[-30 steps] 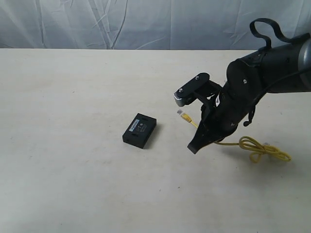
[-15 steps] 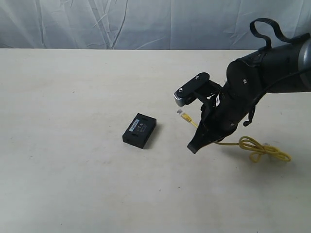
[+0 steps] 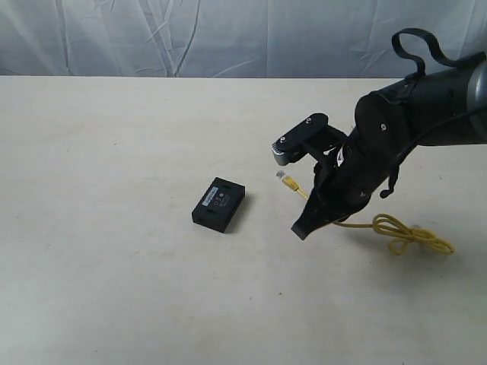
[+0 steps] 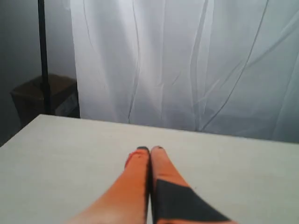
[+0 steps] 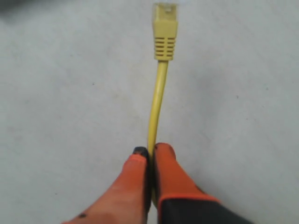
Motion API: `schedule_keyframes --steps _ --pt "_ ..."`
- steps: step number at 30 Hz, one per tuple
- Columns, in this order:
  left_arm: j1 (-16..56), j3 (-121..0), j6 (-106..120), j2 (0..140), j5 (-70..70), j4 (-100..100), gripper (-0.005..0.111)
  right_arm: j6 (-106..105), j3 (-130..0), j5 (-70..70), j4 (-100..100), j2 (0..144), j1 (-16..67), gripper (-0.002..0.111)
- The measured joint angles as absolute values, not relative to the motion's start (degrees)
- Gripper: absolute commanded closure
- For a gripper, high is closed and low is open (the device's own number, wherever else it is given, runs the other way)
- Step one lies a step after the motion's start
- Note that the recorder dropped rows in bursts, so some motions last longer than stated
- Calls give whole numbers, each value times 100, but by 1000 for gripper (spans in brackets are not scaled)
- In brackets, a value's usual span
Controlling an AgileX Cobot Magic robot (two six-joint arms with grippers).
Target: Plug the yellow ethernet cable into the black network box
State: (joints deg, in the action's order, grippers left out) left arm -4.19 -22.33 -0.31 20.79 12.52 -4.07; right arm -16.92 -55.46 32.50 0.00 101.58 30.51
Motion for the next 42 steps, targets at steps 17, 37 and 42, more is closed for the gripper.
schedule_keyframes --steps 17,37,42 --pt "332 -5487 1932 8483 3536 -1363 107 -1964 -5546 2977 162 10158 3107 109" --pt "2054 -7313 1993 11225 3809 -1389 107 -2227 -6047 3577 87 10783 3931 109" --pt "2097 -7337 2143 11378 3599 -1733 107 -2240 -6197 3848 -362 10997 4070 109"
